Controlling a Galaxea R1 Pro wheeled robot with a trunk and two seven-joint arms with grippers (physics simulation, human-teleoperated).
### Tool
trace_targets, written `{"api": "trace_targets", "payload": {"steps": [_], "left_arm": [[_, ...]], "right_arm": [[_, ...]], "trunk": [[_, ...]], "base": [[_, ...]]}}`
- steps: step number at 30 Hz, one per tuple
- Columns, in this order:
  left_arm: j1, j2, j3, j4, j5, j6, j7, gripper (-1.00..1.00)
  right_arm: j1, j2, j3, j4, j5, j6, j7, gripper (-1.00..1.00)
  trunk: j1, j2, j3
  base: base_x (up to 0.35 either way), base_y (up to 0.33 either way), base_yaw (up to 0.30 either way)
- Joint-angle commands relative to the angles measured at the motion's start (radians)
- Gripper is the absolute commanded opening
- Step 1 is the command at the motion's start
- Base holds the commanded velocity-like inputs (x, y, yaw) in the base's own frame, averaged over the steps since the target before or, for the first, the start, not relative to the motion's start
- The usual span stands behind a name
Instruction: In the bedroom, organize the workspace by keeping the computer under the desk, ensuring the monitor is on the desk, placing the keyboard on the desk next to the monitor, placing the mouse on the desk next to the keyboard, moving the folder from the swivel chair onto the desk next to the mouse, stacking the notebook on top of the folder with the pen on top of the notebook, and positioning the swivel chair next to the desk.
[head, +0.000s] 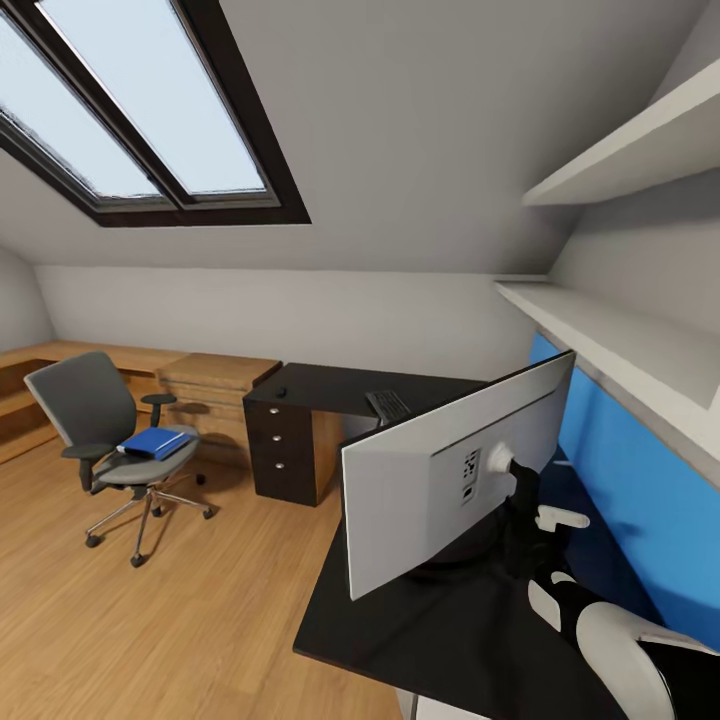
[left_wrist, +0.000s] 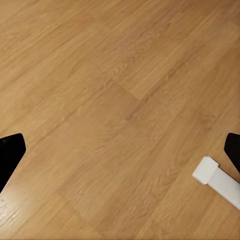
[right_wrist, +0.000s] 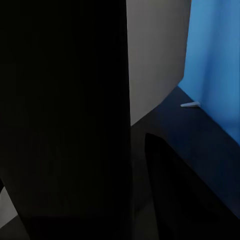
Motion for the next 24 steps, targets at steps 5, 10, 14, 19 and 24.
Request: {"api": "trace_targets", "payload": {"steps": [5, 10, 14, 19, 24], "left_arm": [[0.000, 0.000, -0.003, -0.001, 0.009, -0.002, 0.003, 1.00], [0.000, 0.000, -0.003, -0.001, 0.009, -0.002, 0.003, 1.00], [0.000, 0.000, -0.003, -0.001, 0.009, -0.002, 0.003, 1.00], [0.000, 0.000, -0.003, -0.001, 0.009, -0.002, 0.003, 1.00], [0.000, 0.000, -0.003, -0.001, 0.009, -0.002, 0.003, 1.00]], "right_arm": [[-0.001, 0.000, -0.005, -0.001, -0.002, -0.004, 0.004, -1.00], [-0.001, 0.000, -0.005, -0.001, -0.002, -0.004, 0.004, -1.00], [-0.002, 0.000, -0.005, -0.001, -0.002, -0.004, 0.004, -1.00], [-0.001, 0.000, -0.005, -0.001, -0.002, -0.004, 0.004, -1.00], [-0.001, 0.000, -0.005, -0.001, -0.002, -0.004, 0.004, -1.00]], "trunk": [[0.019, -0.036, -0.017], [0.039, -0.071, -0.032], [0.054, -0.099, -0.045], [0.058, -0.106, -0.048], [0.058, -0.106, -0.048]], "base": [[0.000, 0.000, 0.000], [0.000, 0.000, 0.000], [0.000, 0.000, 0.000], [0.000, 0.000, 0.000], [0.000, 0.000, 0.000]]}}
